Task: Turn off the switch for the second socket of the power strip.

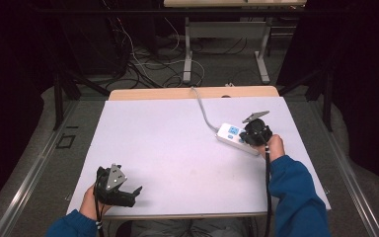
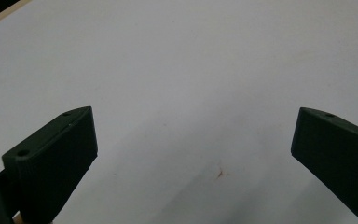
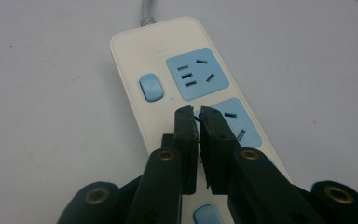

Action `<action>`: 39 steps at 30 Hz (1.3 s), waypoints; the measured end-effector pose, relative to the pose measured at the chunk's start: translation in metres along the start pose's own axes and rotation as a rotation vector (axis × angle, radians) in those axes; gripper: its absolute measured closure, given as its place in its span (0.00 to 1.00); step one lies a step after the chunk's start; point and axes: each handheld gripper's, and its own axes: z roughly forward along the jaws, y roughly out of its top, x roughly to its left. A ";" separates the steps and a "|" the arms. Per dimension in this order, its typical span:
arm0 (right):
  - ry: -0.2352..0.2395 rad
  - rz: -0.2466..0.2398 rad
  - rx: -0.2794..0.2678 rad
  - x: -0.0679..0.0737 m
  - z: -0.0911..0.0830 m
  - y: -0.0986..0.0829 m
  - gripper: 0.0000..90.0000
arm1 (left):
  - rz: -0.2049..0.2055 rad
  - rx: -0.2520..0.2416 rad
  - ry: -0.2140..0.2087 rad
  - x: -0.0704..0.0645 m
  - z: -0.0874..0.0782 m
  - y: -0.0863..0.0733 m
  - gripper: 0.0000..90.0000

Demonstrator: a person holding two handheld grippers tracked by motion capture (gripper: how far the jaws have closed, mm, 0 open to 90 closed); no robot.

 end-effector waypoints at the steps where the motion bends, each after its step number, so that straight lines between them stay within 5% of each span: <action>1: -0.008 0.006 -0.008 0.001 -0.001 0.000 0.94 | 0.001 -0.001 -0.001 0.000 0.000 0.000 0.00; 5: 0.005 -0.006 -0.026 0.000 -0.004 0.000 0.88 | -0.001 -0.001 -0.001 0.000 0.000 0.000 0.00; 15: 0.009 0.030 -0.043 -0.002 -0.011 0.002 0.38 | -0.003 -0.002 -0.002 0.000 0.000 0.000 0.00; 21: 0.033 0.046 -0.059 -0.002 -0.015 0.001 0.18 | 0.005 0.000 0.002 0.000 0.000 0.000 0.00; 29: 0.072 0.059 -0.073 -0.003 -0.017 -0.001 0.00 | -0.006 0.000 0.000 -0.001 0.001 0.000 0.00; 39: 0.082 0.088 -0.097 -0.002 -0.025 -0.003 0.00 | -0.009 -0.003 -0.007 0.000 0.001 0.000 0.00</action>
